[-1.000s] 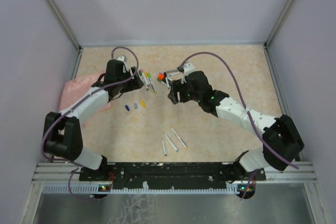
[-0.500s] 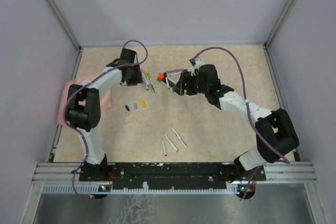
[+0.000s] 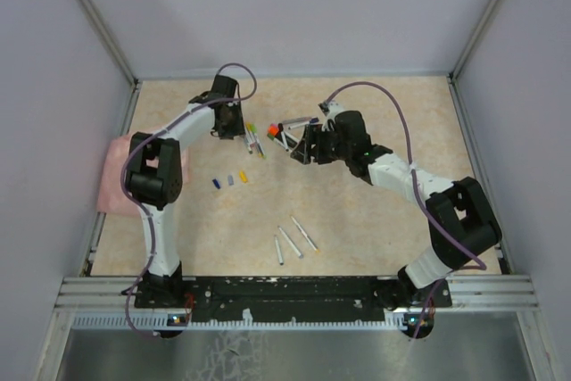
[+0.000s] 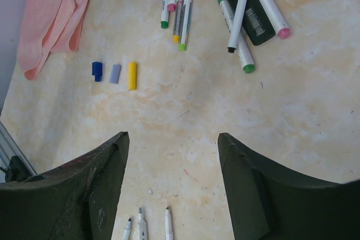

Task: Open the pen caps
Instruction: Pick up the pen from the center of the board.

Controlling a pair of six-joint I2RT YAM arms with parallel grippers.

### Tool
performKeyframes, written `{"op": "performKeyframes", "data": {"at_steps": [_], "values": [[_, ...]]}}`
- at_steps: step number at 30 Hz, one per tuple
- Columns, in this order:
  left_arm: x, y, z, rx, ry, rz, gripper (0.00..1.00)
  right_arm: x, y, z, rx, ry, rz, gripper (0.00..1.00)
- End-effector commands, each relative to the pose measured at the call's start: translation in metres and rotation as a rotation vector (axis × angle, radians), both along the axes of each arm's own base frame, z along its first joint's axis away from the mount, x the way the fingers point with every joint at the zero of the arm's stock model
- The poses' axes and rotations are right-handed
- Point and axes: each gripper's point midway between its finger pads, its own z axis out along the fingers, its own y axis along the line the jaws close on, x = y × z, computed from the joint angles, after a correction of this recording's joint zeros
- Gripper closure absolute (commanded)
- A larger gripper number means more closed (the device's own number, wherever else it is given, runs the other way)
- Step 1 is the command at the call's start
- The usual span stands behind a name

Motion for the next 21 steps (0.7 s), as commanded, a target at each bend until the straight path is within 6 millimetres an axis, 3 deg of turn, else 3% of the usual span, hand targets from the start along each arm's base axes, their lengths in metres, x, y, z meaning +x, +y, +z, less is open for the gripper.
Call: {"op": "performKeyframes", "data": {"at_steps": [1, 21], "values": [[0.006, 0.001, 0.001, 0.017, 0.001, -0.009, 0.56, 0.011, 0.005, 0.018, 0.039, -0.056, -0.002, 0.35], [0.004, -0.002, -0.015, 0.027, 0.048, -0.026, 0.55, 0.014, 0.009, 0.016, 0.043, -0.041, 0.004, 0.36]]}}
